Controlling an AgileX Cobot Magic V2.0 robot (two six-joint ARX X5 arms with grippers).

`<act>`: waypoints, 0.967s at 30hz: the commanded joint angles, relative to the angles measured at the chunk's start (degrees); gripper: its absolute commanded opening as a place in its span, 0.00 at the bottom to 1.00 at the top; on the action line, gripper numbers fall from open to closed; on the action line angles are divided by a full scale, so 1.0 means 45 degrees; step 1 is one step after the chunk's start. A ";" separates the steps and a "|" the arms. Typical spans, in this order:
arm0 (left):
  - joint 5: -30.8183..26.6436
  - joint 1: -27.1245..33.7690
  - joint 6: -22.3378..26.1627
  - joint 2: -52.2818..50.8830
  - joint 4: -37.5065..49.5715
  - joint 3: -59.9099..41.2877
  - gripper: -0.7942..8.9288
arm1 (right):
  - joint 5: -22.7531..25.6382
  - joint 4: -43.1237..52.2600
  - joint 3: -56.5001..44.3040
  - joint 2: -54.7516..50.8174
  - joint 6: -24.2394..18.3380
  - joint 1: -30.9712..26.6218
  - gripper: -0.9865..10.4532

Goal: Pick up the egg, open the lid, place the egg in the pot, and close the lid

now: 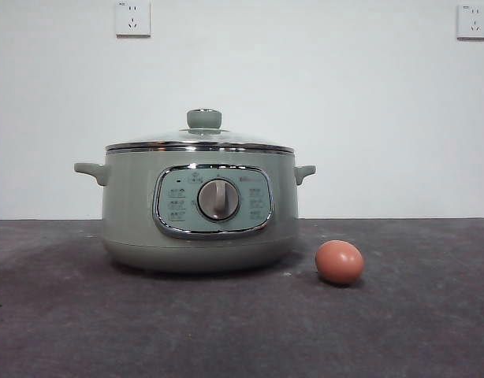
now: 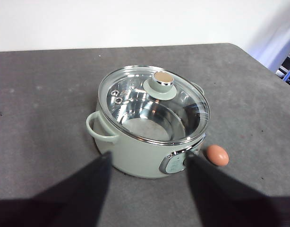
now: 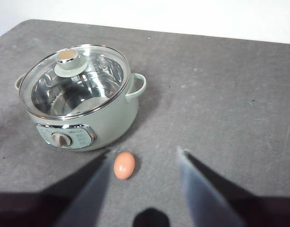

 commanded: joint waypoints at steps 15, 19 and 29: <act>0.0704 -0.0942 0.0136 0.2059 0.1948 -0.0005 0.86 | -0.0257 0.0005 0.0039 0.0554 0.0058 0.0019 0.69; 0.0719 -0.1651 0.0131 0.3410 0.3269 -0.0005 0.86 | -0.0384 0.0034 0.0039 0.0753 0.0165 0.0019 0.69; -0.0899 -0.3837 0.0821 0.8004 0.4682 0.2467 0.86 | -0.0384 0.0010 0.0039 0.1695 0.0233 0.0019 0.69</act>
